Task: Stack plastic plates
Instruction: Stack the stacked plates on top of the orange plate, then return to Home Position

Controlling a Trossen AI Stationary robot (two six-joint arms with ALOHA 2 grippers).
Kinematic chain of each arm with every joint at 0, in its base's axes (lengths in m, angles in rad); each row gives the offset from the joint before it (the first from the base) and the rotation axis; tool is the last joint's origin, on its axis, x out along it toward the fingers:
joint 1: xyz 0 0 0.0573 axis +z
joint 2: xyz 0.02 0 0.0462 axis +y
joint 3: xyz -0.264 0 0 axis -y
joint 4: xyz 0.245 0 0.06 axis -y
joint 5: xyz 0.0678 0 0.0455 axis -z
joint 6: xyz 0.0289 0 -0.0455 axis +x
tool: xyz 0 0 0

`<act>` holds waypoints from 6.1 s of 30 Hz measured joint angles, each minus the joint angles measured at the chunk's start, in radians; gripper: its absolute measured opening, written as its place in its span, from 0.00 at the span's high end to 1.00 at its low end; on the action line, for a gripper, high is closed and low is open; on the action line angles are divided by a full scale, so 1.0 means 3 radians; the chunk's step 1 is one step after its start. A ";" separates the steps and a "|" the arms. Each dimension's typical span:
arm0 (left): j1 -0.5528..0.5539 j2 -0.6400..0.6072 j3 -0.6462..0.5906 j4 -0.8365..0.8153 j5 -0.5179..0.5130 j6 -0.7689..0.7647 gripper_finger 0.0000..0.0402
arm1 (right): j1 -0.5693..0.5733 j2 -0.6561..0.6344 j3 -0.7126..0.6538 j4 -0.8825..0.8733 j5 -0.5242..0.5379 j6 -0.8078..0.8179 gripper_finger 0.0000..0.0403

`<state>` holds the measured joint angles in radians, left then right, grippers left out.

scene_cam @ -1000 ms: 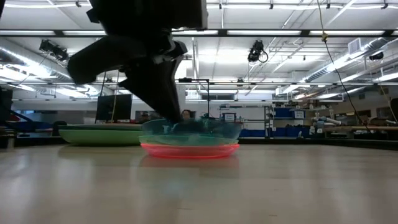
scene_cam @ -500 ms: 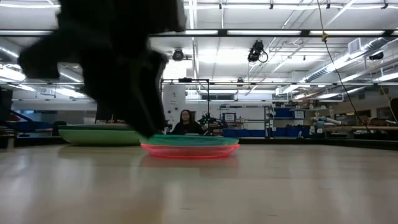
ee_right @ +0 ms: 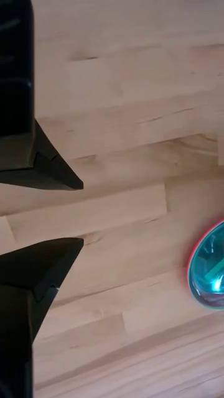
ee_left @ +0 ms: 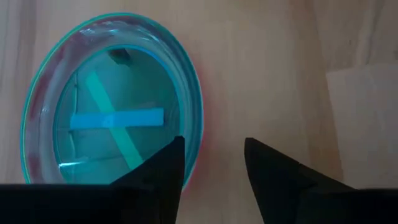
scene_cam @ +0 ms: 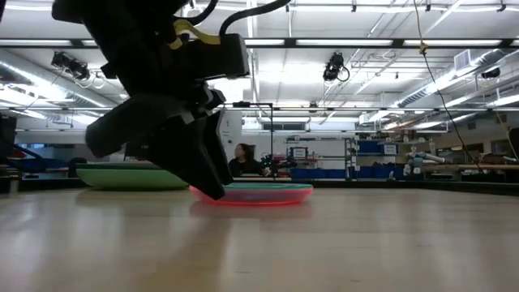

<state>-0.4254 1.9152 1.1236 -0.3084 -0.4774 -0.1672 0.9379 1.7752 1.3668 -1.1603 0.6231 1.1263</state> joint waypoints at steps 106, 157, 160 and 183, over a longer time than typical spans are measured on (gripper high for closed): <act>0.1153 -0.3925 -0.2618 0.1544 0.0366 -0.0050 0.62 | -0.3241 -0.2526 -0.2189 0.3599 -0.1620 -0.3891 0.63; 0.1120 -0.6350 -0.3646 0.1427 0.1259 0.0481 0.98 | -0.3236 -0.5899 -0.4455 0.4274 -0.1801 -0.3230 0.98; 0.1120 -0.6376 -0.3695 0.1453 0.1260 0.0484 0.97 | -0.3236 -0.5892 -0.4532 0.4185 -0.1803 -0.3214 0.98; 0.0962 -0.6363 -0.3719 0.1411 0.1135 0.0595 0.94 | -0.3238 -0.5866 -0.4536 0.3970 -0.1798 -0.3055 0.96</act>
<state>-0.1368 0.0063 0.0078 0.1150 -0.1369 0.0113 -0.0334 0.0154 0.0059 0.0307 0.0837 0.2098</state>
